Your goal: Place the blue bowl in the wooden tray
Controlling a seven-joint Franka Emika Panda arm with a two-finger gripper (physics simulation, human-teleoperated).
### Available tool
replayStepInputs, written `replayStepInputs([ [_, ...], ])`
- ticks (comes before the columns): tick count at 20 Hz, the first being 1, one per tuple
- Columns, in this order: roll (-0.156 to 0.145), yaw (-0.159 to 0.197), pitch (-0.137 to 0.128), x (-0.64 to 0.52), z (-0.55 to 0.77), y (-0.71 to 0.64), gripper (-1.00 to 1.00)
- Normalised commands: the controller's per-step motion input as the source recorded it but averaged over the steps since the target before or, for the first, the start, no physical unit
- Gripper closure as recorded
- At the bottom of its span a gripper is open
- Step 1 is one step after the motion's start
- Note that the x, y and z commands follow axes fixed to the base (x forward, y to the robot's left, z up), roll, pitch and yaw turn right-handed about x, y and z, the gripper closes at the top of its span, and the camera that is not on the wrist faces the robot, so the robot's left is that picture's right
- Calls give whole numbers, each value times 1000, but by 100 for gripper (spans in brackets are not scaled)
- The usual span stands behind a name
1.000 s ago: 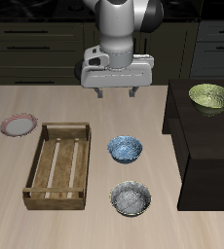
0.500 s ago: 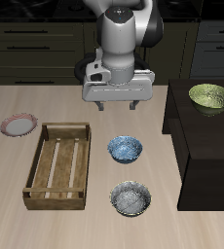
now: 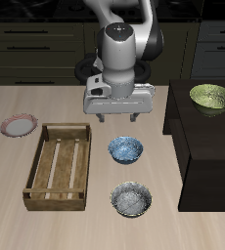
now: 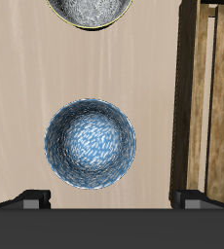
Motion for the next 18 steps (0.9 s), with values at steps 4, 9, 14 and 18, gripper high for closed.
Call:
replayStepInputs([
  [4, 6, -10, 17, 39, -232, 13, -100],
  [9, 2, -4, 19, 10, -240, 40, -100],
  [14, 0, -10, 14, 9, -175, 1, -100],
  [18, -4, -3, 13, 12, -183, -12, -100],
])
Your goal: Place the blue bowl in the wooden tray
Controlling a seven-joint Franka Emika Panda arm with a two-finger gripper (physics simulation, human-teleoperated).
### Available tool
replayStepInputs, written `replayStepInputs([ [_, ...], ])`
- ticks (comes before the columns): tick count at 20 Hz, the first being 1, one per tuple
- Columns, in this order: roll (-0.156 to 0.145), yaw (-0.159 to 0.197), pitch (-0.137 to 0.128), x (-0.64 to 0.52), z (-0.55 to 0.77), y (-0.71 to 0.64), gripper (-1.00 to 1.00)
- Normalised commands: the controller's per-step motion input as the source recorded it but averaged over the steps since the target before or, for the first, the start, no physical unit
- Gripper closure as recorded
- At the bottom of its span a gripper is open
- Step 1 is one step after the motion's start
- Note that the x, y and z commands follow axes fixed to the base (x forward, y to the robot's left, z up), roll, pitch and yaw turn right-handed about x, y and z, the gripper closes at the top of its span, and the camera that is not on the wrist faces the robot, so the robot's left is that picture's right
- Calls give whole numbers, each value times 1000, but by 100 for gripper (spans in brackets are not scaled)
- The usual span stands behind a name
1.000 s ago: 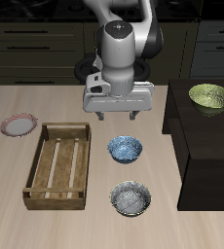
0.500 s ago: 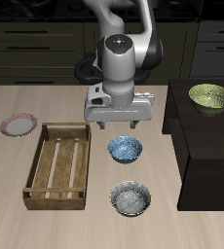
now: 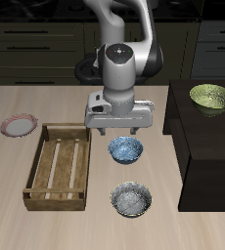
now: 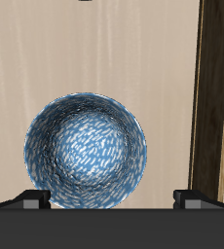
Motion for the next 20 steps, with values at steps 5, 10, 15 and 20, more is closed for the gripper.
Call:
replayStepInputs([
  [5, -9, -10, 33, 50, -308, -34, -100],
  [10, -7, -3, 22, -1, -157, -41, -100],
  [15, 5, -6, 29, 7, -222, -5, -100],
  [20, 19, -1, 28, -28, -168, 2, -100],
])
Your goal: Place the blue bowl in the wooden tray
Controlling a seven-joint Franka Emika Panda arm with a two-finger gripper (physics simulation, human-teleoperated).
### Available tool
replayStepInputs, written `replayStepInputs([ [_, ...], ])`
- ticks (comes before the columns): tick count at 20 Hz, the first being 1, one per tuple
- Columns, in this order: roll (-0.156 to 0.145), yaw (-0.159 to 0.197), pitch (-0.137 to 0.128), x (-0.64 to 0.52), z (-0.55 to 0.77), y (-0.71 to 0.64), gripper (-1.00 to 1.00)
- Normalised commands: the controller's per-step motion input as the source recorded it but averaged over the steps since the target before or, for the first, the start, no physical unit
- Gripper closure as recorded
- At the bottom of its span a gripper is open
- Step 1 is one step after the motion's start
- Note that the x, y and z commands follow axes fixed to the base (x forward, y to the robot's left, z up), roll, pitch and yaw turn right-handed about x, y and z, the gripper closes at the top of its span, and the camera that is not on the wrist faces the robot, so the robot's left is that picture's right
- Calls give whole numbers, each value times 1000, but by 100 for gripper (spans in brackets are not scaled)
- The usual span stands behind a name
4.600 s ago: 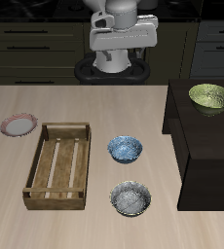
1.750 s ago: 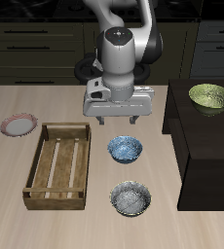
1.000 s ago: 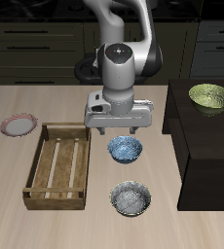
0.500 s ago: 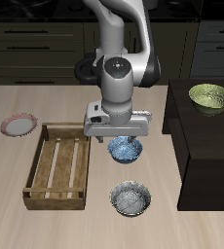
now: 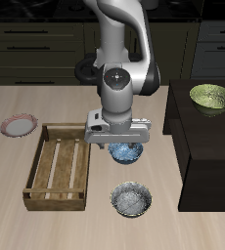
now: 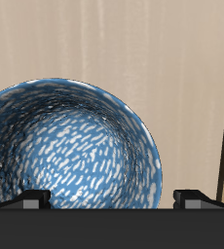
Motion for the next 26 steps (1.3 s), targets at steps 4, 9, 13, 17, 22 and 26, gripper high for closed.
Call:
replayStepInputs([
  [4, -9, -17, 44, -20, -175, -30, -100],
  [9, 2, 18, -13, -77, -65, -23, 100],
  [13, 25, -11, -41, -93, 80, 23, 100],
  [17, 39, -8, -33, -91, 73, 75, 100],
  [22, 17, -4, -11, -49, 20, 54, 100],
  [26, 20, 0, -17, -37, 97, 86, 100],
])
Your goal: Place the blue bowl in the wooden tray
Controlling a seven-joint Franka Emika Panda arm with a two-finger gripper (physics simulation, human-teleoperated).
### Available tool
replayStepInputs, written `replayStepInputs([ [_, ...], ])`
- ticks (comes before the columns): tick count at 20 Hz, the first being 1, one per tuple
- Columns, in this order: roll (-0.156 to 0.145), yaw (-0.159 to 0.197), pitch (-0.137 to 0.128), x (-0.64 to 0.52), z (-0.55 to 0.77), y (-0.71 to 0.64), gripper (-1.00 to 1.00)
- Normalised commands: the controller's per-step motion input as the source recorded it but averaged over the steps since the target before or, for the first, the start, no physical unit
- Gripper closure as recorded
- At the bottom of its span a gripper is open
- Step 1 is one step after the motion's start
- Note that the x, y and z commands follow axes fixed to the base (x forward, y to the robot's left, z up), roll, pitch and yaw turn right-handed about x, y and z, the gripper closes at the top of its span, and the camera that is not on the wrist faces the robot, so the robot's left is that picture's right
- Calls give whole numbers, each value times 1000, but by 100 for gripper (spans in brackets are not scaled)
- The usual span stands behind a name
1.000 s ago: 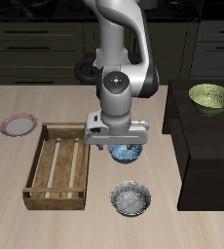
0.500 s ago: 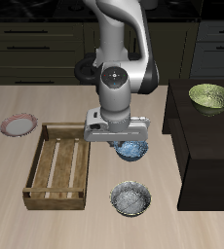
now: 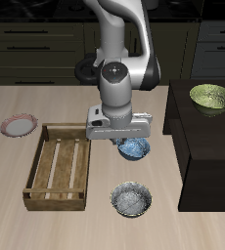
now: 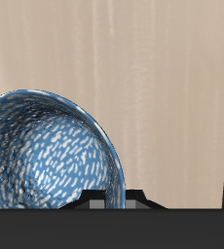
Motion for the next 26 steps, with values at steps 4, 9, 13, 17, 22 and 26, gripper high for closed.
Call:
replayStepInputs([
  [4, 22, 4, -42, -105, 263, 42, 100],
  [9, 15, -2, -42, -130, 281, -32, 100],
  [13, 8, -6, -37, -188, 239, -76, 100],
  [17, 8, -1, -56, -223, 327, -197, 100],
  [22, -24, -9, -31, 12, 234, -253, 100],
  [26, -35, -3, -47, 61, 319, -407, 100],
])
